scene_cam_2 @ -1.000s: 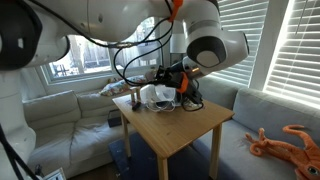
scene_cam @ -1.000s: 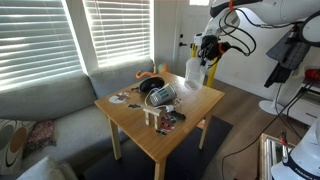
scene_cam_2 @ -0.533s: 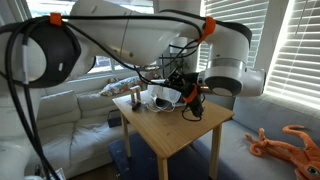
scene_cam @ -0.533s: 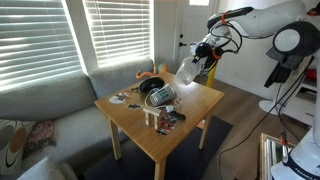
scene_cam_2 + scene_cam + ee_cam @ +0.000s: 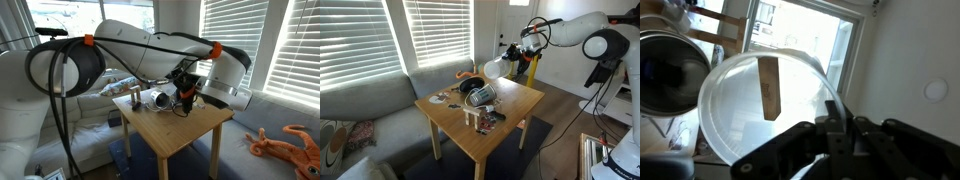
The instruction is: Pour the content in the clear frost cold cup onto the table
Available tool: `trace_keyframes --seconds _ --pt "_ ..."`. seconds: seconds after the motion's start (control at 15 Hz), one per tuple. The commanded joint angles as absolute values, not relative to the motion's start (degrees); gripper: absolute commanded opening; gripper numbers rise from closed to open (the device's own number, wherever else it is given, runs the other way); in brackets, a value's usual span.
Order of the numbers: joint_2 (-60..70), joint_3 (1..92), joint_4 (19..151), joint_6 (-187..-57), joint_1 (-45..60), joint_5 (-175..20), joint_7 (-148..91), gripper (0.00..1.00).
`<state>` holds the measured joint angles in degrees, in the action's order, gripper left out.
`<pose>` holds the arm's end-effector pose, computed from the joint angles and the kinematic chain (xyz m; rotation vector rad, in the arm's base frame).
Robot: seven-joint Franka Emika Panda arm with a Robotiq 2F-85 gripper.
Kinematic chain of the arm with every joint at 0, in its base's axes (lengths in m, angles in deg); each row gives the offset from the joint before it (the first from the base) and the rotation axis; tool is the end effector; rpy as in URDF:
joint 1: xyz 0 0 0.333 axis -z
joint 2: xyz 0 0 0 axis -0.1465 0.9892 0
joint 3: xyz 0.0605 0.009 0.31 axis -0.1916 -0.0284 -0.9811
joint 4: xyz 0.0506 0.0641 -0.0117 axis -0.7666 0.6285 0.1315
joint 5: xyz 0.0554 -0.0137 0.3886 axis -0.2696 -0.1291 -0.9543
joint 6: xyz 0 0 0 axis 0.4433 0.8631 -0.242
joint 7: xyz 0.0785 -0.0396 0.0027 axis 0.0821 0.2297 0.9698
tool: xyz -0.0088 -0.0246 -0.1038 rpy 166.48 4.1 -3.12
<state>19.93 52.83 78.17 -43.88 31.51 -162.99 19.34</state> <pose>0.6021 -0.2001 0.4320 -1.4789 -0.2133 -0.1901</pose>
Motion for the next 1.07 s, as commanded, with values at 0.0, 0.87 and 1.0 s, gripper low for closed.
trace_keyframes --seconds 0.0,0.87,1.0 --pt "21.38 51.91 76.54 -42.84 31.19 -165.80 15.98 0.01" --pt "23.53 39.82 74.15 -36.01 38.20 -167.88 17.56 0.01" --pt "25.51 33.44 72.95 -36.08 42.35 -168.99 17.49 0.01"
